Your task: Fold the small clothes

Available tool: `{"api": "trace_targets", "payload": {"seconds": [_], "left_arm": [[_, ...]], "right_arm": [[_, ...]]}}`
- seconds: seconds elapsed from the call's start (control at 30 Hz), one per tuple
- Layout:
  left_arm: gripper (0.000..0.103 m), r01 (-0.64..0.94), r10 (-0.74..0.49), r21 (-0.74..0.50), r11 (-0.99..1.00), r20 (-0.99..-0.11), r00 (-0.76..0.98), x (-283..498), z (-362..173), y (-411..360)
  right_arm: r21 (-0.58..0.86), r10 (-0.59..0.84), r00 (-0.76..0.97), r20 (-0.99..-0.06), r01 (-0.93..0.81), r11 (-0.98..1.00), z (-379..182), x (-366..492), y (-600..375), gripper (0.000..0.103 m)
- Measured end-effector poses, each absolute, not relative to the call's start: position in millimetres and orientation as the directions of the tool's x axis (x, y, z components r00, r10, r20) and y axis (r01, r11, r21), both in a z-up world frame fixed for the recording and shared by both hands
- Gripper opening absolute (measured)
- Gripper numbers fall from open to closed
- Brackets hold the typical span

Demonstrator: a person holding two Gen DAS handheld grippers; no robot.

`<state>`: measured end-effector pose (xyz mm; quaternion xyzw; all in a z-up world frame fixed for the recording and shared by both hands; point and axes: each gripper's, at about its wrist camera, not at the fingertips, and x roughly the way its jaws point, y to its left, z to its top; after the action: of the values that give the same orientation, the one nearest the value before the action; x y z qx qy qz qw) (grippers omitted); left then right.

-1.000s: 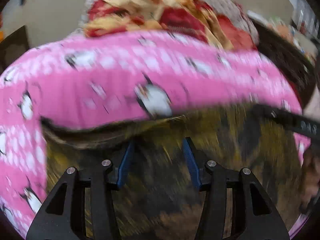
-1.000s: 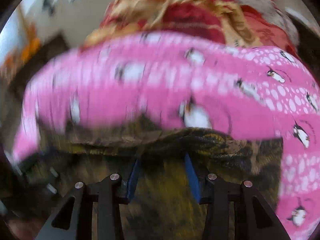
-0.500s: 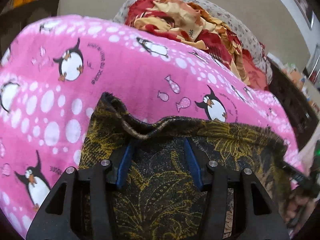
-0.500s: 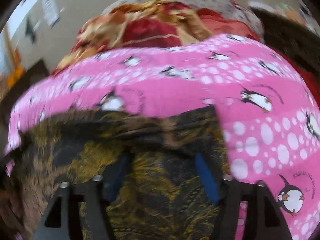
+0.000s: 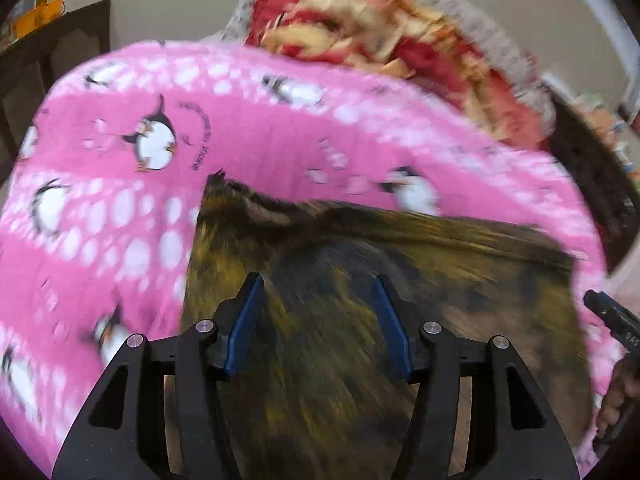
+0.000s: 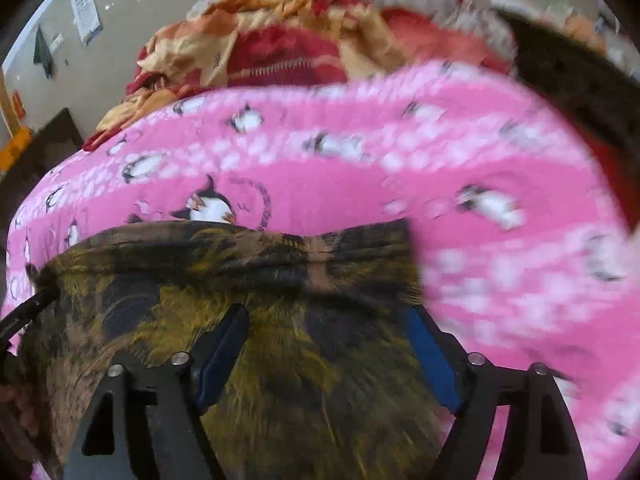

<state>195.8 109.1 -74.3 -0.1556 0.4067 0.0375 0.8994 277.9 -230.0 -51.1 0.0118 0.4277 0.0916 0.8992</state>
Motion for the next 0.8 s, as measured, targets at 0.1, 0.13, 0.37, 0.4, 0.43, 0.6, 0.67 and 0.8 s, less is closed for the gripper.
{"api": "trace_targets", "payload": {"seconds": [0.1,0.13,0.37,0.4,0.43,0.6,0.67,0.8], "left_arm": [[0.056,-0.074,-0.184,-0.328,0.942,-0.687,0.703,133.4,-61.0,77.0],[0.056,-0.040,-0.218,-0.341,0.939,-0.684,0.696,118.3,-63.8,63.9],[0.057,0.046,-0.145,-0.149,0.988,-0.774,0.616,74.1,-117.6,-12.0],[0.057,0.053,-0.124,-0.117,0.992,-0.766,0.631,70.8,-119.6,-15.5],[0.057,0.047,-0.124,-0.122,0.991,-0.761,0.637,69.5,-119.4,-14.5],[0.056,0.007,-0.188,-0.250,0.968,-0.710,0.678,44.0,-107.9,15.8],[0.056,-0.059,-0.176,-0.310,0.949,-0.675,0.716,15.0,-103.3,41.2],[0.066,-0.191,-0.216,-0.479,0.857,-0.669,0.711,-26.9,-112.7,78.7]], "right_arm": [[0.133,0.251,0.640,-0.726,-0.228,0.965,-24.5,221.7,-226.3,0.079],[0.154,0.292,0.632,-0.718,-0.265,0.952,-22.3,200.5,-221.1,0.079],[0.052,0.246,0.506,-0.827,-0.366,0.929,-90.8,122.9,-169.2,0.071],[0.060,0.253,0.515,-0.819,-0.361,0.931,-101.1,117.2,-173.9,0.071],[0.056,0.282,0.580,-0.764,-0.376,0.925,-104.6,107.3,-177.7,0.071],[0.052,0.286,0.607,-0.742,-0.373,0.926,-105.9,99.7,-179.8,0.073],[0.053,0.287,0.610,-0.739,-0.373,0.926,-106.0,98.7,-180.7,0.073],[0.062,0.295,0.611,-0.734,-0.372,0.926,-105.8,96.5,-181.9,0.074]]}}
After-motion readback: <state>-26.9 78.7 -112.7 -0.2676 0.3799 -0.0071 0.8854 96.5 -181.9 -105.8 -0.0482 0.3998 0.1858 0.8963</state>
